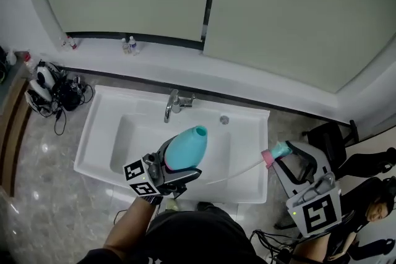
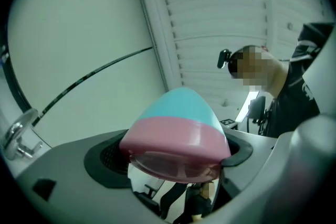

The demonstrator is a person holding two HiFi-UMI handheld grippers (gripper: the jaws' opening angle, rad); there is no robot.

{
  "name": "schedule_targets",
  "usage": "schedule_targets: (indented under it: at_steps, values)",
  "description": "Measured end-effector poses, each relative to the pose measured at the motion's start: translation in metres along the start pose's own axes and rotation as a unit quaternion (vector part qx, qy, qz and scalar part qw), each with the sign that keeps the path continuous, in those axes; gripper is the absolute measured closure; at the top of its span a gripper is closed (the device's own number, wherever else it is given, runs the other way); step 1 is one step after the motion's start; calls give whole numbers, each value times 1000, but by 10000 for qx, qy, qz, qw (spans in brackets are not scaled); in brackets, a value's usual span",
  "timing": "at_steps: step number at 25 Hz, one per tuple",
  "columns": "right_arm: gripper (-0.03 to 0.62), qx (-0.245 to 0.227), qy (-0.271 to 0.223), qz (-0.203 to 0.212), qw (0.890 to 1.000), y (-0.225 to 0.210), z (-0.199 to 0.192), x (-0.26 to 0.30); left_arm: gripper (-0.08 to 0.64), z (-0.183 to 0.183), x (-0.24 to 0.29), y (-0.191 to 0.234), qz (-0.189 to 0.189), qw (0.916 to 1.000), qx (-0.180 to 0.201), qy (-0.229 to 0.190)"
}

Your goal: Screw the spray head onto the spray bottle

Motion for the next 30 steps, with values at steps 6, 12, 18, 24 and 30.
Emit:
schedule_targets:
  at_steps: [6, 12, 18, 24, 30]
  values:
    - [433, -60, -304, -839, 9960, -54, 60, -25, 91, 13, -12, -15, -1204, 9842, -746, -1059]
    - [432, -746, -522, -1294, 9874, -75, 122, -10, 89, 16, -16, -18, -1940, 9678, -992, -1260]
    - [433, -1826, -512, -1164, 9749, -69, 146, -16, 91, 5, 0, -35, -1918, 9719, -932, -1000]
    - [433, -2587, -447, -1262, 9566, -54, 158, 4, 91, 0, -11, -25, -1770, 9766, -911, -815]
    - [431, -3111, -516, -1021, 9435, -27, 168, 19, 91, 10, 2, -29, -1796, 9760, -952, -782]
Point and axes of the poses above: the fingertips, and each gripper's own axes: x forward along the fingers, y to its left, z out of its top, the point moved 4 cm from there along -x, backward along the fingers, and after that the axes turned 7 degrees about -z, right-handed, at the moved point
